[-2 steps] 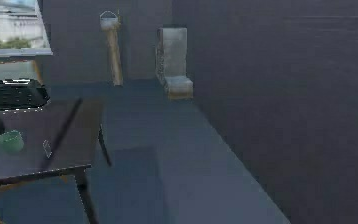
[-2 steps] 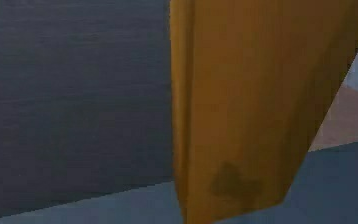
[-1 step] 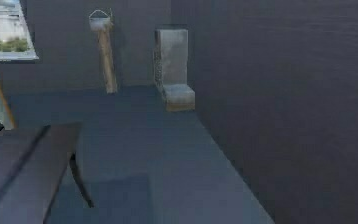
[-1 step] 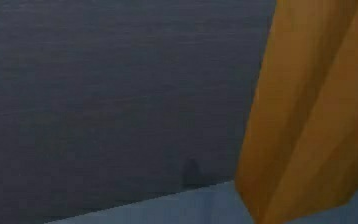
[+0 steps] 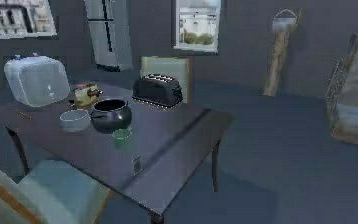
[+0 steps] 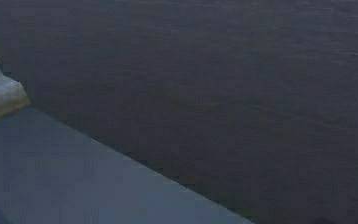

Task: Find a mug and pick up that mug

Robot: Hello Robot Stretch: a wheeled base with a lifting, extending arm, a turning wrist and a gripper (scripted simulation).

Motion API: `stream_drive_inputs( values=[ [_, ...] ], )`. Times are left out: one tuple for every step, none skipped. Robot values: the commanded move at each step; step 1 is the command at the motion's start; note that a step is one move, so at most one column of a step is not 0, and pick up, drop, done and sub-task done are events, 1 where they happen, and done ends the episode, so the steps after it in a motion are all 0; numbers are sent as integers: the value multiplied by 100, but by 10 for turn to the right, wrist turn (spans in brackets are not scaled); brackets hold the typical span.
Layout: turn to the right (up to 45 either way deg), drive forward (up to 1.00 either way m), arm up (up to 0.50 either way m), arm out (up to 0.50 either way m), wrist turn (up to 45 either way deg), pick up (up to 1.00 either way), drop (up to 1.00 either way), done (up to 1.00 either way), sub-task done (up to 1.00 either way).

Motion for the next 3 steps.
stream_drive_inputs(
  values=[
    [-450,0,0,0,0,0,0,0,0],
    [-450,0,0,0,0,0,0,0,0],
    [-150,0,0,0,0,0,0,0,0]
  ],
)
